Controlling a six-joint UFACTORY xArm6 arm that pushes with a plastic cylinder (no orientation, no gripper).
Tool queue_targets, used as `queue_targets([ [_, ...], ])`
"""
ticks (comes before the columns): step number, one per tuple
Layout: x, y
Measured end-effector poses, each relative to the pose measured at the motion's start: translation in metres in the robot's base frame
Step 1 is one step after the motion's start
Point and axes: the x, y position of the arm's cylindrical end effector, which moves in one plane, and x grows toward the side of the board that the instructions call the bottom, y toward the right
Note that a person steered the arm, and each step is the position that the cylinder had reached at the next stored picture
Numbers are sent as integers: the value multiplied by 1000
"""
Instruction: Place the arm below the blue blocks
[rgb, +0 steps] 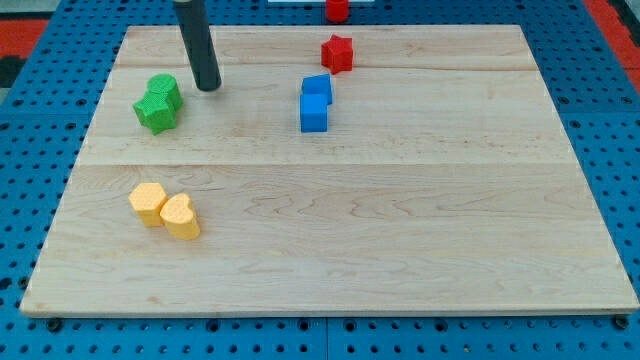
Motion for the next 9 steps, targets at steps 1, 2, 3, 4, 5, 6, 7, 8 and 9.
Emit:
queue_targets([
  [1,6,-12],
  [2,-11,-14],
  [3,-17,-24],
  [4,-17,-23],
  [5,-17,-24],
  [6,-17,-26],
  [7,-17,-41],
  [8,-17,-45],
  [9,40,-19],
])
